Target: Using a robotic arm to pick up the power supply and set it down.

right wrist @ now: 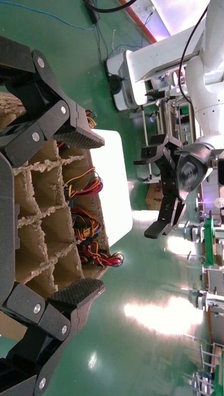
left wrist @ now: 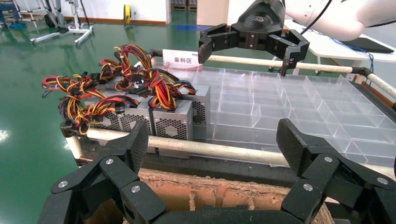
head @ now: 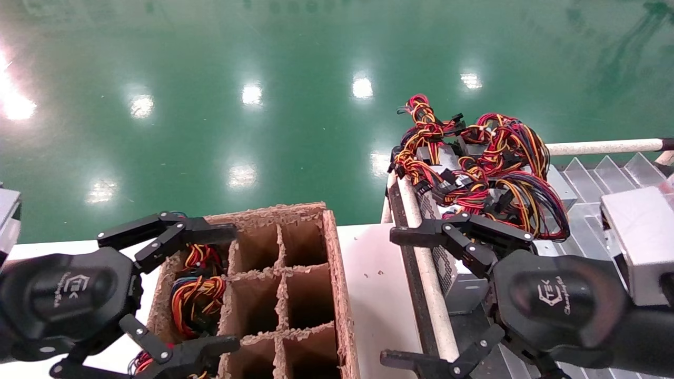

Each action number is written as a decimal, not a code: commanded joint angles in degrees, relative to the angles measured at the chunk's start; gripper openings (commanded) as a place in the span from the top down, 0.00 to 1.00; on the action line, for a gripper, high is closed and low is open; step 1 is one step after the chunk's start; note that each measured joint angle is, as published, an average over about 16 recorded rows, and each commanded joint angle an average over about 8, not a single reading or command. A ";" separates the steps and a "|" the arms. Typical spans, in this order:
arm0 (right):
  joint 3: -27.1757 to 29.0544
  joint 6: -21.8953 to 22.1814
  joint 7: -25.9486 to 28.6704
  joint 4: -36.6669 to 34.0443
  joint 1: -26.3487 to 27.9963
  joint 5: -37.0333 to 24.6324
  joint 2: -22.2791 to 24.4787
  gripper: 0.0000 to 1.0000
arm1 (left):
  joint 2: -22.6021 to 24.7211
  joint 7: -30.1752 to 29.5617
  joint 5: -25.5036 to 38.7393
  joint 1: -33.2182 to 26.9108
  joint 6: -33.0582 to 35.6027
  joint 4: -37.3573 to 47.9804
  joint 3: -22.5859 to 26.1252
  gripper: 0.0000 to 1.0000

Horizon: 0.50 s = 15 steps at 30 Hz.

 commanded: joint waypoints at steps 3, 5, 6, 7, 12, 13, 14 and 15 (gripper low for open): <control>0.00 0.00 0.00 0.00 0.00 0.00 0.00 0.00 | 0.00 0.00 0.00 0.00 0.00 0.00 0.00 0.00; 0.00 0.00 0.00 0.00 0.00 0.00 0.00 0.00 | 0.00 0.00 0.00 0.00 0.00 0.00 0.00 0.00; 0.00 0.00 0.00 0.00 0.00 0.00 0.00 0.00 | 0.00 0.00 0.00 0.00 0.00 0.00 0.00 0.00; 0.00 0.00 0.00 0.00 0.00 0.00 0.00 0.00 | 0.00 0.00 0.00 0.00 0.00 0.00 0.00 0.00; 0.00 0.00 0.00 0.00 0.00 0.00 0.00 0.00 | 0.00 0.00 0.00 0.00 0.00 0.00 0.00 0.00; 0.00 0.00 0.00 0.00 0.00 0.00 0.00 0.00 | 0.00 0.00 0.00 0.00 0.00 0.00 0.00 0.00; 0.00 0.00 0.00 0.00 0.00 0.00 0.00 0.00 | 0.00 0.00 0.00 0.00 0.00 0.00 0.00 0.00; 0.00 0.00 0.00 0.00 0.00 0.00 0.00 0.00 | 0.00 0.00 0.00 0.00 0.00 0.00 0.00 0.00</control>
